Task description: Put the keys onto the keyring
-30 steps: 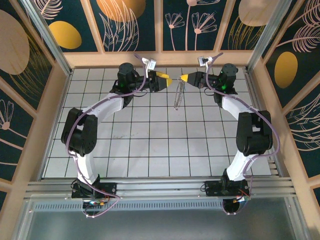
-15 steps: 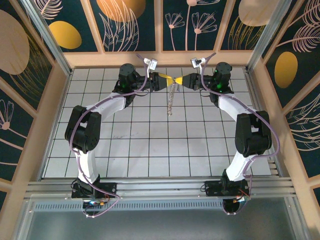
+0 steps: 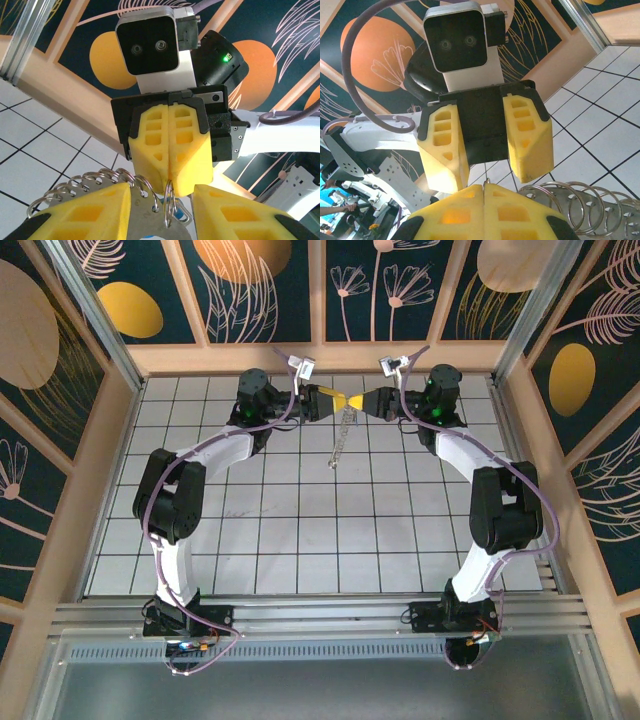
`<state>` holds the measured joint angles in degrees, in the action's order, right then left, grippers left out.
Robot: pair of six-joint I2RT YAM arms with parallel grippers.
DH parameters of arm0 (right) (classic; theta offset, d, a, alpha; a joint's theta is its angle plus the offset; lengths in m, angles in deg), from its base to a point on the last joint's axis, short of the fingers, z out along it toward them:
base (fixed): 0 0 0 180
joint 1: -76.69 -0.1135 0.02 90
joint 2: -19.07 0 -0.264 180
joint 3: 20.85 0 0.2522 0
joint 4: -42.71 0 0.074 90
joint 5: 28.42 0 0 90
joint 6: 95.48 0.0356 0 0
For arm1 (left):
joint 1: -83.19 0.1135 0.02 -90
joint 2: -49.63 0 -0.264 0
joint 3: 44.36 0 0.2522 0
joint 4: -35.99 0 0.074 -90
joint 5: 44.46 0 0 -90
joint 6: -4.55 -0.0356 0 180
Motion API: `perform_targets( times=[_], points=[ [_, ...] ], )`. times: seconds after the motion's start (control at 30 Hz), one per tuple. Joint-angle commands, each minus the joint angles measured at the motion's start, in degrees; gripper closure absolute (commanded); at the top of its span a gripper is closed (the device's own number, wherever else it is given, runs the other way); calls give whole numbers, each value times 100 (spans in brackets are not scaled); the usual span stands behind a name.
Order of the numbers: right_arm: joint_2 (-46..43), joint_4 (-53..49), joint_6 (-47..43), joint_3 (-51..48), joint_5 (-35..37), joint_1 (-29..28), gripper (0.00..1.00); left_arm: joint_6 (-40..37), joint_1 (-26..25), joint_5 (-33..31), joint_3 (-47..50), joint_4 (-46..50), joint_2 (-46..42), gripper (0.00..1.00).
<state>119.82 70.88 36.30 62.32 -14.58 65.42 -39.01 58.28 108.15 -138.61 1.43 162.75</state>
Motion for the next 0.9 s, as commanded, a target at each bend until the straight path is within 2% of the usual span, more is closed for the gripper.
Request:
perform_targets(
  times=[0.0,0.27,0.63,0.7,0.73,0.87],
  points=[
    [-88,159,-138,293,-22,-48,100,155,12,172,-57,-447,61,63],
    [-10,287,-30,301,40,-60,100,270,12,302,-22,-615,71,71],
    [45,316,-4,300,84,-96,100,393,3,348,0,-809,118,77],
    [51,319,-7,299,94,-103,100,409,4,348,-3,-815,130,74],
    [61,320,-4,295,101,-95,100,408,7,335,2,-798,131,68],
    [49,295,-31,282,114,-85,100,270,5,228,33,-682,87,65]
  ],
)
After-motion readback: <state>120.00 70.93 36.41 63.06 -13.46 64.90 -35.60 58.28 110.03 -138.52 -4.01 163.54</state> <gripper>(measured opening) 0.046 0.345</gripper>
